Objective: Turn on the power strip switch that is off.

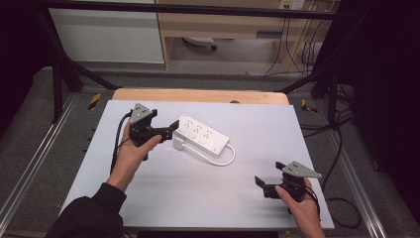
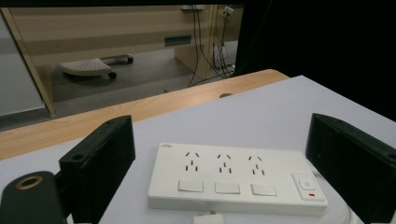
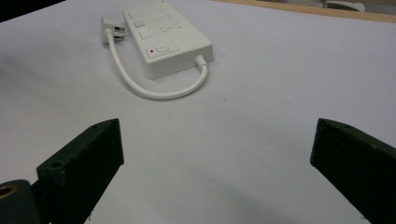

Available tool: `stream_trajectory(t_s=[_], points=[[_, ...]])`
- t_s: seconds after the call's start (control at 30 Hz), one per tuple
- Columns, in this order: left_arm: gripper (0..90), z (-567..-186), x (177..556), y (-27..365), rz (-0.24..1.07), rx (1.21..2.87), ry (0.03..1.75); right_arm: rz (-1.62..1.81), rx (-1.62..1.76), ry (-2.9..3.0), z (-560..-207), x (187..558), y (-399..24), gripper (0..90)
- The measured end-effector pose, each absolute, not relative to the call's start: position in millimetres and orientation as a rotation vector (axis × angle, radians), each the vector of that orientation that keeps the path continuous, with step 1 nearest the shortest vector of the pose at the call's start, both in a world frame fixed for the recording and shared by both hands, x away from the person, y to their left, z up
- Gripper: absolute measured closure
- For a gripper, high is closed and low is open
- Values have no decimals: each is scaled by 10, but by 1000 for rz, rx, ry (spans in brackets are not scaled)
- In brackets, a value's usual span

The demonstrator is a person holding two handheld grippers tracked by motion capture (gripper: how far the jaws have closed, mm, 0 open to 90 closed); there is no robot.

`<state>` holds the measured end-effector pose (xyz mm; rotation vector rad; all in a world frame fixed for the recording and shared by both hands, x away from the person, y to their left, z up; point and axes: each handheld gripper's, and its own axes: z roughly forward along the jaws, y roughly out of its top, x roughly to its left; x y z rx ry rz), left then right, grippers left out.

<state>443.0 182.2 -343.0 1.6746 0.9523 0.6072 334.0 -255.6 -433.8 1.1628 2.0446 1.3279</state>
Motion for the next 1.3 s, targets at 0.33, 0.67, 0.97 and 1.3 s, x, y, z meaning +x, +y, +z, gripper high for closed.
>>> stream_trajectory(t_s=[0.33, 0.67, 0.97, 1.3], points=[[85, -3470, 4509, 1806, 632, 1689, 954, 1333, 1166, 2043, -4336, 3340, -2558, 31], [108, -3565, 4610, 1736, 647, 1703, 961, 1337, 1166, 2042, -4332, 3338, -2560, 31], [129, -3641, 4696, 1698, 659, 1719, 971, 1341, 1169, 2045, -4332, 3339, -2560, 31], [225, -3707, 4771, 1648, 673, 1729, 978, 1340, 1168, 2044, -4335, 3346, -2568, 31]])
